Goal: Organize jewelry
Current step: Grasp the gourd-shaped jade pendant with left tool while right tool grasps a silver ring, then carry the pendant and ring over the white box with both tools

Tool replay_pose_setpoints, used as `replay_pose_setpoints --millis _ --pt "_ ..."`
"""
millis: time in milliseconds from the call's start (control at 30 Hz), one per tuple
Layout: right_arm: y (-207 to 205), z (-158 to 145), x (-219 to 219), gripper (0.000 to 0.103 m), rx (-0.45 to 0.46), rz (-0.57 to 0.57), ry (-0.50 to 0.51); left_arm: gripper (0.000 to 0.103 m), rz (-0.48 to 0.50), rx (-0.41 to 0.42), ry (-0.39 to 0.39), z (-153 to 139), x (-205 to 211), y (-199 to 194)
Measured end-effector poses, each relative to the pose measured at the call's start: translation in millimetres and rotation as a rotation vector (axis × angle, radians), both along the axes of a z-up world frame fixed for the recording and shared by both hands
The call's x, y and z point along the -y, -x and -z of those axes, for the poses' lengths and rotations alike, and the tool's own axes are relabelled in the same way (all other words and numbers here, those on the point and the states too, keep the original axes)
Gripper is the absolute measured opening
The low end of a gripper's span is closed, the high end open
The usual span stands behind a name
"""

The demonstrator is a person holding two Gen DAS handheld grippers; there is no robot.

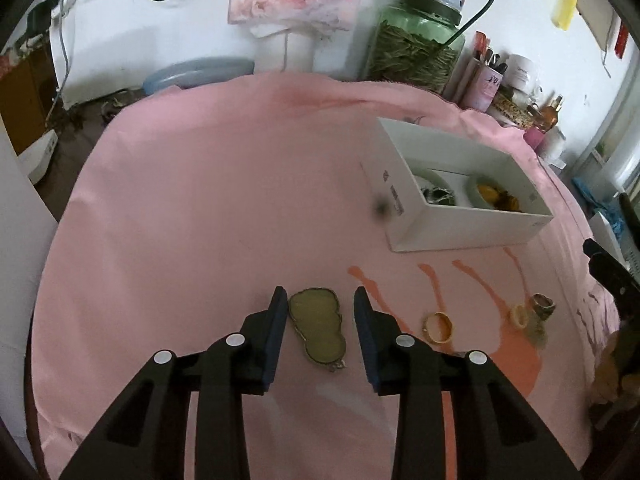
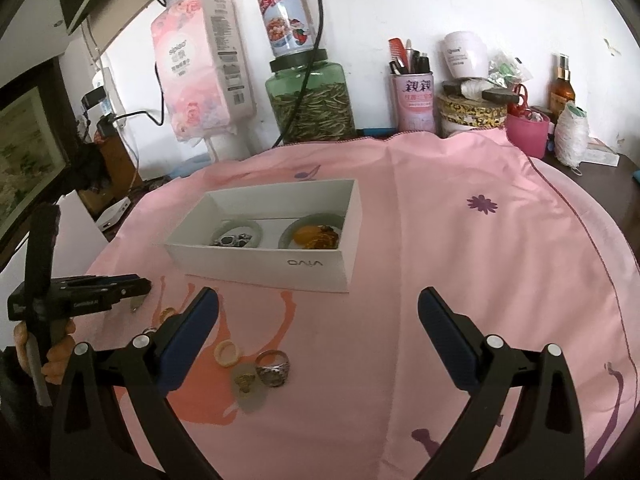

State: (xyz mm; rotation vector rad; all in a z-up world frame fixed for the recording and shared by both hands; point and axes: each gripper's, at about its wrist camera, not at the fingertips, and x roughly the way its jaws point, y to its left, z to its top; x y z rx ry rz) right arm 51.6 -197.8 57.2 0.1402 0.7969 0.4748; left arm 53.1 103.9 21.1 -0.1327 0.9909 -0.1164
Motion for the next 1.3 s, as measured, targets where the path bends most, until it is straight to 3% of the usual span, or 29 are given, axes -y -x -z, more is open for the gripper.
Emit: replay_pose_setpoints --millis 333,400,500,667,1000,1133,1300 --pt "4.1 -1.5 -8.3 0.095 -0.037 -0.052 0.008 0.035 0.008 0.022 -0.125 2.4 27.0 4.6" --pt "3.8 -0.2 -9.9 0.093 -0.051 -0.062 0.014 0.027 0.011 0.034 -0.143 2.3 31.5 5.5" --pt "3.2 0.5 -11.5 0.082 -0.084 -0.093 0.026 0.028 0.016 0.030 -0.090 0.3 29.2 6.8" --pt "6.2 3.1 -17.8 0.067 -0.130 -0.205 0.039 0.028 0.019 0.054 -0.074 -4.7 29.2 11.4" --pt "9.1 25.6 -35.5 0.047 -0.192 -0.270 0.137 0.028 0.025 0.069 -0.064 -8.4 30.5 13.1" --pt "9.8 30.9 -37.8 0.021 -0.200 -0.282 0.129 0.028 0.028 0.069 -0.066 -8.1 31.3 12.7" --pt "8.7 24.3 -31.4 0.021 -0.189 -0.265 0.072 0.028 0.029 0.077 -0.059 -8.8 31.1 13.5"
